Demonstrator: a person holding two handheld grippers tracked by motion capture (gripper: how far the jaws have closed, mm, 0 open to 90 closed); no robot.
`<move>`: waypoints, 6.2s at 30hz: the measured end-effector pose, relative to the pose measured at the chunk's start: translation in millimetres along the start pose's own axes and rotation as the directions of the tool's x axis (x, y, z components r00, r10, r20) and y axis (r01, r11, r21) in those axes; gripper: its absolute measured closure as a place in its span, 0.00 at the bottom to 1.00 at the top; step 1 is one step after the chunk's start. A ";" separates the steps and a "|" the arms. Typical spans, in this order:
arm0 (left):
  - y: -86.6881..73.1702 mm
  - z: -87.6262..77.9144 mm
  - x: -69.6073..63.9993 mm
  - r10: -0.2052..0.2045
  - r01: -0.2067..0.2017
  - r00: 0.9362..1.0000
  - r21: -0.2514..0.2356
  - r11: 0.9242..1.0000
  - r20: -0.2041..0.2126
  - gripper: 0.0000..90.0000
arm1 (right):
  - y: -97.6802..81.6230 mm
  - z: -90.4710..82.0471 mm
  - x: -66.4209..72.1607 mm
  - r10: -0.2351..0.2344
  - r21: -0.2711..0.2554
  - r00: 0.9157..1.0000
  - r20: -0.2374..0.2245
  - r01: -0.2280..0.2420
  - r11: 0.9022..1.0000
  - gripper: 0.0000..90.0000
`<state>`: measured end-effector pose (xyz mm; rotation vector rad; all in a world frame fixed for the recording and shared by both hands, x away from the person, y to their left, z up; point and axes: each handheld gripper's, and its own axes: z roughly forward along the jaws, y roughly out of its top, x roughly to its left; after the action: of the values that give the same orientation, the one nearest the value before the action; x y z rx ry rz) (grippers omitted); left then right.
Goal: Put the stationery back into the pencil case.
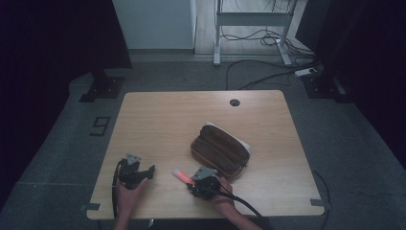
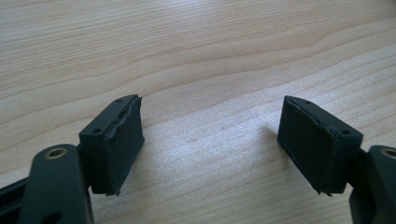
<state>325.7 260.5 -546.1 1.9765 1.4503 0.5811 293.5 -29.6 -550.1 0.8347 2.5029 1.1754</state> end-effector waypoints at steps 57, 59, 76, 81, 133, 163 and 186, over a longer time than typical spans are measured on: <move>0.0 0.0 0.0 0.000 0.000 1.000 0.000 1.000 0.000 0.25 | 22.3 -58.6 -34.6 0.078 -0.184 0.995 -0.057 -0.087 0.979 0.73; 0.0 0.1 -0.1 -0.001 0.001 1.000 -0.001 1.000 0.000 0.25 | 22.8 -61.2 -36.5 0.077 -0.190 0.996 -0.056 -0.086 0.978 0.73; 0.0 0.0 -0.1 -0.001 0.001 1.000 0.000 1.000 0.000 0.25 | 24.8 -81.0 -59.8 0.108 -0.235 0.994 -0.021 -0.110 0.966 0.73; 0.0 0.1 -0.1 -0.001 0.001 1.000 0.000 1.000 0.000 0.25 | 25.0 -84.6 -64.2 0.115 -0.242 0.993 -0.014 -0.115 0.964 0.73; 0.0 0.0 -0.1 0.000 0.000 1.000 0.000 1.000 0.000 0.25 | 13.4 -100.4 -136.6 0.147 -0.227 0.983 0.113 -0.118 0.967 0.73; 0.0 0.0 -0.1 0.000 0.000 1.000 0.000 1.000 0.000 0.25 | 10.3 -105.7 -124.5 0.204 -0.279 0.974 0.101 -0.170 0.945 0.44; 0.0 0.0 0.0 0.000 0.000 1.000 0.000 1.000 0.000 0.25 | -40.1 -145.9 -139.8 0.294 -0.297 0.940 0.173 -0.235 0.925 0.40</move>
<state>325.7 260.4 -546.1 1.9760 1.4503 0.5808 324.7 -223.9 -489.2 1.1805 2.0413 1.3918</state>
